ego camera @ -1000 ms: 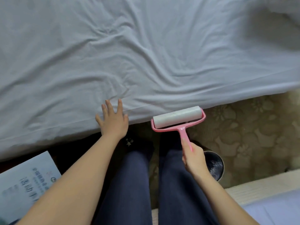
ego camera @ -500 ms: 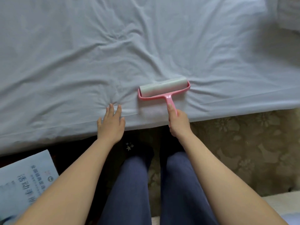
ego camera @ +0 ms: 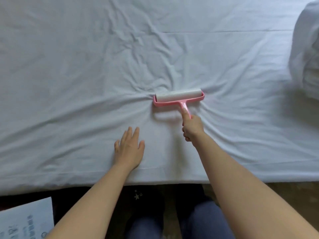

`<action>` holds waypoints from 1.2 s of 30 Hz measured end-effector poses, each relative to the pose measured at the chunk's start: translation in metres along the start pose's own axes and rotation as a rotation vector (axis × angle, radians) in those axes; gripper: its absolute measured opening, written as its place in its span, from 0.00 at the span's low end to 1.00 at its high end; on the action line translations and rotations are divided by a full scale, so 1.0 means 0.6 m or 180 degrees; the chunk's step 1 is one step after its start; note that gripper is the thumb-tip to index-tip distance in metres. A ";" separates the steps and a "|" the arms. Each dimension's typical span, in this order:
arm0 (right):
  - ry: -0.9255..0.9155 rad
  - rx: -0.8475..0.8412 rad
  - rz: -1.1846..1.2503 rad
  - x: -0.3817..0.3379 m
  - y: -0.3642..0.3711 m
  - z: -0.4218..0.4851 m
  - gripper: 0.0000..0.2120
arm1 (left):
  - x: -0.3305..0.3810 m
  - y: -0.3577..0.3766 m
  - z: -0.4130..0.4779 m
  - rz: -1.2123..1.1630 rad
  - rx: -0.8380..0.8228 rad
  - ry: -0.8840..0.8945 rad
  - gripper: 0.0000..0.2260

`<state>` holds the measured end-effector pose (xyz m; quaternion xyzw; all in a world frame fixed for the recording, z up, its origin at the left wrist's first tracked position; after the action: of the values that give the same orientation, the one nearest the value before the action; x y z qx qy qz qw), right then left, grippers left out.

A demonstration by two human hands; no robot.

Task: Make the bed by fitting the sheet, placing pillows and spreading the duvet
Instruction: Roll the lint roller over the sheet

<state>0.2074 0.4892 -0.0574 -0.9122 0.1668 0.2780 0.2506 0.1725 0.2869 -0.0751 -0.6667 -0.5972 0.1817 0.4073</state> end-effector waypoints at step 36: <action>-0.0494 -0.0741 -0.0012 -0.412 0.078 0.372 0.23 | 0.151 -0.176 0.408 -0.0323 -0.0010 -0.0573 0.26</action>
<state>-0.1034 0.6143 -0.0893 -0.9112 0.1118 0.3647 0.1558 -0.0542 0.4475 -0.1203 -0.6172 -0.6646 0.2190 0.3596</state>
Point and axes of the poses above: each hand's wrist, its own z-axis towards the middle knuckle, its own y-axis out of the palm, x = y × z, the point moved 1 cm from there along z, towards the middle knuckle, and after that the axes turned 2 degrees about z, right-handed, at the moved point
